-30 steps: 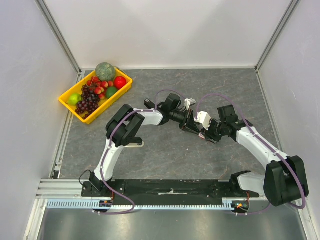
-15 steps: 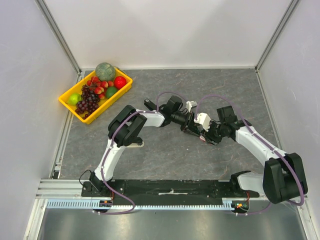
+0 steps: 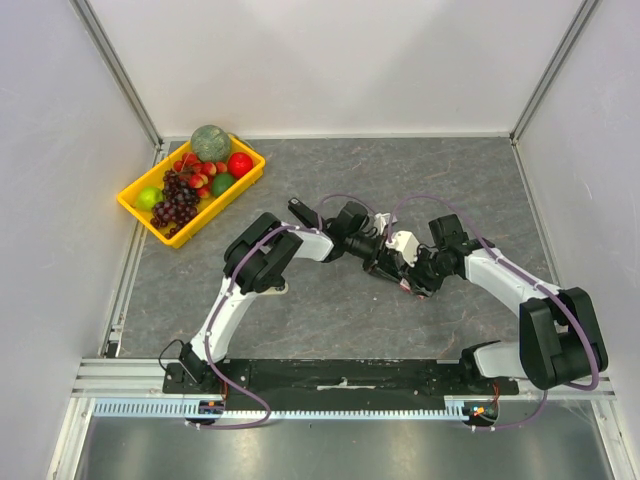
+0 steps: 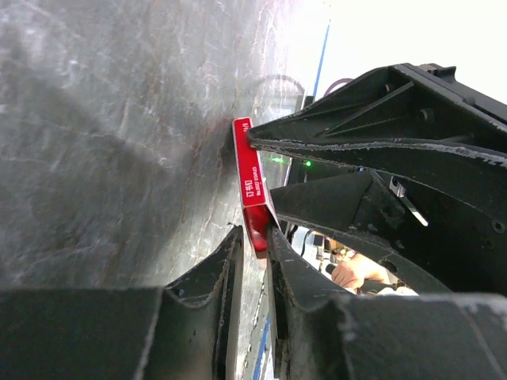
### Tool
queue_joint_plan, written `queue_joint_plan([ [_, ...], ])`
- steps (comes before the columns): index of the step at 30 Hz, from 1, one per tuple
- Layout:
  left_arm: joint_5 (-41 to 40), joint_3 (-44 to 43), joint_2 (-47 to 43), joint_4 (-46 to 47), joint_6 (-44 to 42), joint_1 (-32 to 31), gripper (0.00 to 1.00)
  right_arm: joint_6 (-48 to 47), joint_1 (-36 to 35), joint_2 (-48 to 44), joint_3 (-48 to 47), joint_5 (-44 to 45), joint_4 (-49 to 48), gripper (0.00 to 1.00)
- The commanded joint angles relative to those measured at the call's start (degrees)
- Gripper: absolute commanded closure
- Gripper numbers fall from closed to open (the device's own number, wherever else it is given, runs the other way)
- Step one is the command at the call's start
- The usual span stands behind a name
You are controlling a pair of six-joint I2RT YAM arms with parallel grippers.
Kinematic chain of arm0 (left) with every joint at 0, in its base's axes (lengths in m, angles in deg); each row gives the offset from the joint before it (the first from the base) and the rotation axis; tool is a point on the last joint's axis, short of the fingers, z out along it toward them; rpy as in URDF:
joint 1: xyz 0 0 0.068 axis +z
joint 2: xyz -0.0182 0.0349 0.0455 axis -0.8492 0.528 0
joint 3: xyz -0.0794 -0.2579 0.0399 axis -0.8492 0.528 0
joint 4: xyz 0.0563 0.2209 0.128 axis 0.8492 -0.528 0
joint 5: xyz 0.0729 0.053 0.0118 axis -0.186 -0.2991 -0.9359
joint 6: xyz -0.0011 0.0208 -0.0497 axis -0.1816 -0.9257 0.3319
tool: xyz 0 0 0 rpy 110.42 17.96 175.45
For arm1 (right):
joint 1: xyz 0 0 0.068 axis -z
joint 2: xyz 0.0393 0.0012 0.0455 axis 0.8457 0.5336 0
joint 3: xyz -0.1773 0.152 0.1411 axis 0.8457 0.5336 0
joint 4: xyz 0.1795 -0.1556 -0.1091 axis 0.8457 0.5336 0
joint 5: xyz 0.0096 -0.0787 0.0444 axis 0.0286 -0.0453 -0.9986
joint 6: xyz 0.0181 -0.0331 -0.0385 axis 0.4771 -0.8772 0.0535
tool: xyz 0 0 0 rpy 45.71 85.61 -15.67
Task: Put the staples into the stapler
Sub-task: Open the staple box at the center of the board.
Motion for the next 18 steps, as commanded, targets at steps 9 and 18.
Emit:
queue_joint_plan([
  [9, 5.3, 0.5, 2.2, 4.3, 4.4, -6.2, 0.76, 2.5, -0.3, 0.1, -1.6, -3.3, -15.4, 0.48],
  [18, 5.8, 0.7, 2.4, 5.2, 5.1, -6.4, 0.73, 3.6, -1.4, -0.4, -1.5, -4.0, -16.5, 0.48],
])
